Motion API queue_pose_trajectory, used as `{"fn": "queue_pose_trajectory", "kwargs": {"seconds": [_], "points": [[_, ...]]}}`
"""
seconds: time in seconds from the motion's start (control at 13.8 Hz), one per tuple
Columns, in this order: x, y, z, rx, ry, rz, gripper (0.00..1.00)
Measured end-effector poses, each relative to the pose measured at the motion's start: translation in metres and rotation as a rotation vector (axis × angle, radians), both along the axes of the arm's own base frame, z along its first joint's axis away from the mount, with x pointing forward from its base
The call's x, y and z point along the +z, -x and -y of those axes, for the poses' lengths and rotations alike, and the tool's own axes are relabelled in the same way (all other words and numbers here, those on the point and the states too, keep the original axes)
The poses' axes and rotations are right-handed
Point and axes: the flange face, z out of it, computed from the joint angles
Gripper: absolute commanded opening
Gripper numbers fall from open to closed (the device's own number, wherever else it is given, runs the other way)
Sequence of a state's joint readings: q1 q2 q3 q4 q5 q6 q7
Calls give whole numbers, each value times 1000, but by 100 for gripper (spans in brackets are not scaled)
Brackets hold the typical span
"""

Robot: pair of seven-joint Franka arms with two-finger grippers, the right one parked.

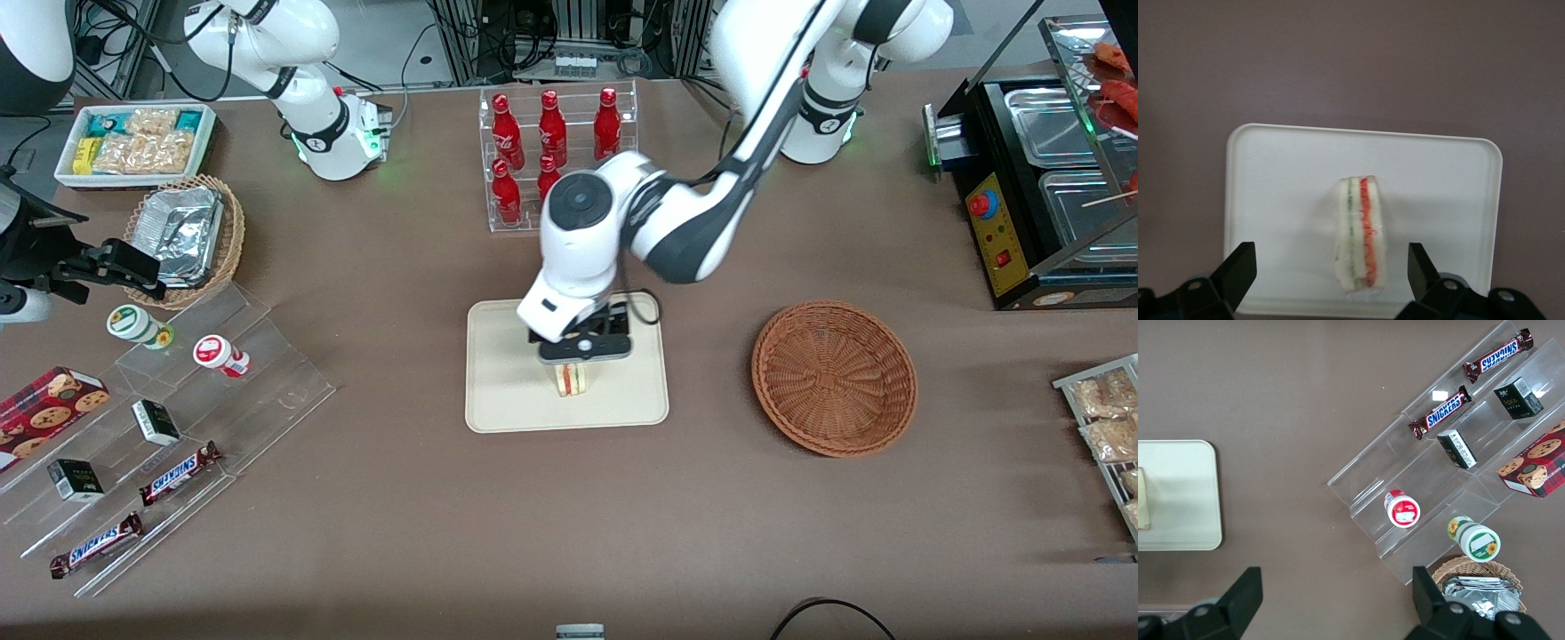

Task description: Place sandwich from basket to tray

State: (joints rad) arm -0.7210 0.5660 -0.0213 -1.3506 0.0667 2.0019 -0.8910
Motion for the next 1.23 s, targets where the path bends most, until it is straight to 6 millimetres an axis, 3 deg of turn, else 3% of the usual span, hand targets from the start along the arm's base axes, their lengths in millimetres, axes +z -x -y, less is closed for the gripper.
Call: {"fn": "queue_pose_trajectory", "kwargs": {"seconds": [0.29,0.51,0.8,1.23], "points": [[67,-25,-79,35,-47,-35,100],[104,-42,-143,12,-60,-42,100],[130,-51,-227,-43,-69,-42,100],[145,-50,-333,-140,-60,-64,100]]}}
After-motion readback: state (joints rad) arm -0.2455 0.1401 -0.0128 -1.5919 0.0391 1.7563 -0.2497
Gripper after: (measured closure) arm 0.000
